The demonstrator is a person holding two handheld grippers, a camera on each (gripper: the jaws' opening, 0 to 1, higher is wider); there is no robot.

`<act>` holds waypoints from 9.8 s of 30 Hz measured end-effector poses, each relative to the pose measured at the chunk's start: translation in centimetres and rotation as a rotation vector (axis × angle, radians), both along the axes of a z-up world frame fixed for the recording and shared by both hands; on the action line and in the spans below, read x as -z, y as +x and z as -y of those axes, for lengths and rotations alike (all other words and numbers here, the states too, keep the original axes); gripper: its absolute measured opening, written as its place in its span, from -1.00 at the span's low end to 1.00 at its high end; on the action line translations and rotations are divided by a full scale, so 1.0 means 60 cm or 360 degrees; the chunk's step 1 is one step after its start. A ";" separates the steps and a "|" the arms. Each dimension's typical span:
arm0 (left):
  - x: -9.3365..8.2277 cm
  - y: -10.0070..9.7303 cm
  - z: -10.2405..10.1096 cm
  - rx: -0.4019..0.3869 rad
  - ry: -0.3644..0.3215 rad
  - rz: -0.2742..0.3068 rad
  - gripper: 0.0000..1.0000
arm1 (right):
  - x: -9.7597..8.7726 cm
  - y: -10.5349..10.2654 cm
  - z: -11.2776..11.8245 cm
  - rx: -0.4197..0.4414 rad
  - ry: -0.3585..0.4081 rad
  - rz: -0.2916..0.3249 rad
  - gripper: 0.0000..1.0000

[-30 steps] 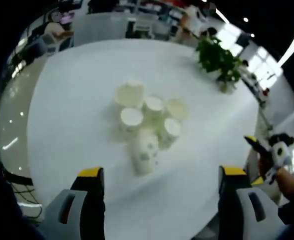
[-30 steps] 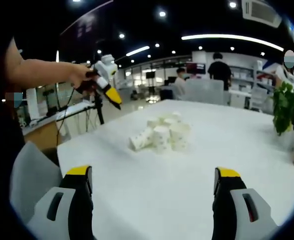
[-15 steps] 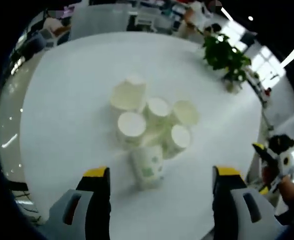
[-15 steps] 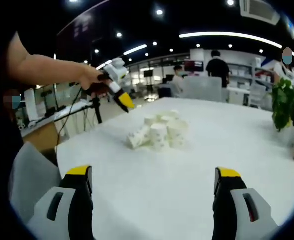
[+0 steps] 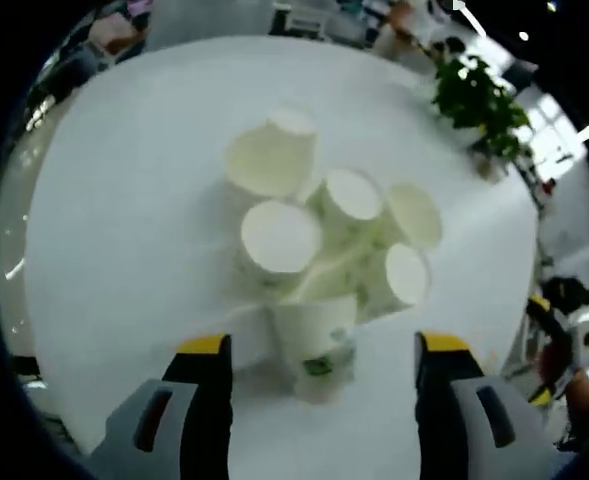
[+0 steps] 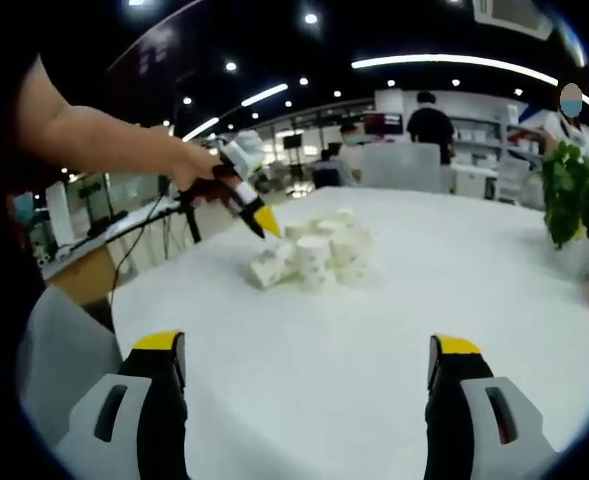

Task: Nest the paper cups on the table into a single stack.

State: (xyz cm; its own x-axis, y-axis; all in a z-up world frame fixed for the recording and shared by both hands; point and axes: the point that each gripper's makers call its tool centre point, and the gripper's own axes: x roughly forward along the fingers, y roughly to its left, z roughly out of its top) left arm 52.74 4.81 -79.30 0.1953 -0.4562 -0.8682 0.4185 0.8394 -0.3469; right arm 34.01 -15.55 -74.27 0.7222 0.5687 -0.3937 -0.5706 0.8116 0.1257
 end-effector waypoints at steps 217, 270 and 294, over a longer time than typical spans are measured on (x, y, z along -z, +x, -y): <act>-0.010 -0.349 0.082 0.0764 -0.0887 0.1375 -0.20 | -0.014 -0.029 -0.067 -0.0071 -0.0007 -0.0056 0.94; -0.157 -0.287 -0.208 0.0045 -0.0317 0.1337 0.98 | -0.060 0.041 -0.036 -0.0174 -0.0089 0.0218 1.00; -0.147 -0.295 -0.217 0.0026 -0.0307 0.1318 0.98 | -0.037 0.073 -0.012 -0.0139 -0.0100 0.0214 0.97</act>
State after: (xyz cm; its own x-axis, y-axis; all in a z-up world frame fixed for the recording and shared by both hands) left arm 35.04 17.82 -70.48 0.7256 -0.5897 -0.3546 0.6120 0.7887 -0.0595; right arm 38.41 -14.84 -72.08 0.7198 0.6088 -0.3335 -0.6475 0.7621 -0.0062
